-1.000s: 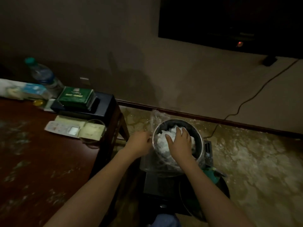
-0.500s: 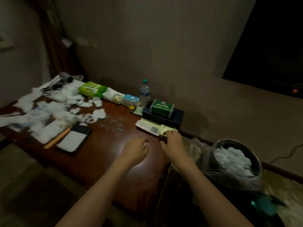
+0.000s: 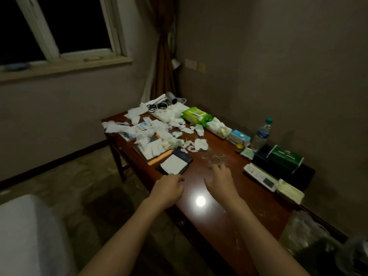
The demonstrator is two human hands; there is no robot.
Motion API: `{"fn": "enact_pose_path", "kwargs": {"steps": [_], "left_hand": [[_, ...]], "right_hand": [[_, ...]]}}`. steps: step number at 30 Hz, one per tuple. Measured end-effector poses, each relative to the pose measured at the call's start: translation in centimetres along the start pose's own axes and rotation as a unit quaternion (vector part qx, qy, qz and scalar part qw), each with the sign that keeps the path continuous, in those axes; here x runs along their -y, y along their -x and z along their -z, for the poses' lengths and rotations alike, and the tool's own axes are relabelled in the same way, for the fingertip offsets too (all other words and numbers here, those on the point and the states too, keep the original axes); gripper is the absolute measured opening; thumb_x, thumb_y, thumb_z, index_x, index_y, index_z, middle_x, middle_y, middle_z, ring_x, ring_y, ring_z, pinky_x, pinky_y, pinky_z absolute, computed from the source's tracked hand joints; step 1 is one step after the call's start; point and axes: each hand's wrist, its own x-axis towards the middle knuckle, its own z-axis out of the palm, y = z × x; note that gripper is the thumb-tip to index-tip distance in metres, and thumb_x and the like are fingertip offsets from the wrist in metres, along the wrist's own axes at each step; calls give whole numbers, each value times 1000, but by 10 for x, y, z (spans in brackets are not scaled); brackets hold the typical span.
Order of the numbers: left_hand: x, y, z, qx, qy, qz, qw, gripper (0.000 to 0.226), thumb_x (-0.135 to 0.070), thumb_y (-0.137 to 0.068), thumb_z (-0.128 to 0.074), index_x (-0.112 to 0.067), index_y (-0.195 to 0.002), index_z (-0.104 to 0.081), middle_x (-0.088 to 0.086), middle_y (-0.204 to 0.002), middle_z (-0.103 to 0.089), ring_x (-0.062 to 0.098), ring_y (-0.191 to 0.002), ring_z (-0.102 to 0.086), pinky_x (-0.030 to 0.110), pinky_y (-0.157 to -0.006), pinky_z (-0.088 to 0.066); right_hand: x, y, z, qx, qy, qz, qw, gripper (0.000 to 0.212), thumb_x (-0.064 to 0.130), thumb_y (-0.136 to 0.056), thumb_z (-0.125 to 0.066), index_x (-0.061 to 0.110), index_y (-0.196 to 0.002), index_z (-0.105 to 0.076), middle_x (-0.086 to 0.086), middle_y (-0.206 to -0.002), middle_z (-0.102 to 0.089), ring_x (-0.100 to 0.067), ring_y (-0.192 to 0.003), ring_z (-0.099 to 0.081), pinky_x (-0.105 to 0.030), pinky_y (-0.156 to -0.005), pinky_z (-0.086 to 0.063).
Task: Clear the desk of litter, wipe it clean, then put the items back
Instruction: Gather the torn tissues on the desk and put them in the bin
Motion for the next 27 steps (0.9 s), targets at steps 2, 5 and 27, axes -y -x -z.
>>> {"fn": "enact_pose_path", "kwargs": {"steps": [2, 5, 27], "left_hand": [[15, -12, 7, -7, 2, 6, 1000, 37, -27, -91, -45, -21, -125, -59, 1, -122, -62, 20, -110, -58, 39, -92, -48], [38, -39, 14, -13, -2, 14, 1000, 38, -27, -92, -46, -20, -128, -57, 1, -126, -60, 19, -115, -55, 40, -97, -46], [168, -284, 1, 136, 11, 132, 982, 77, -20, -89, -57, -17, -151, -11, 18, -142, -26, 38, -120, -45, 39, -98, -42]], "right_hand": [[7, -17, -12, 3, 5, -2, 1000, 42, 18, -91, -54, 11, -133, -48, -9, -135, -43, -26, -126, -35, -33, -103, -32], [13, -43, -35, 17, 2, -19, 1000, 41, 16, -91, -53, 10, -131, -49, -11, -134, -44, -28, -124, -37, -36, -102, -35], [30, -293, -124, 33, -54, -113, 992, 39, 17, -91, -55, 7, -128, -51, -15, -129, -48, -32, -120, -42, -35, -97, -35]]}}
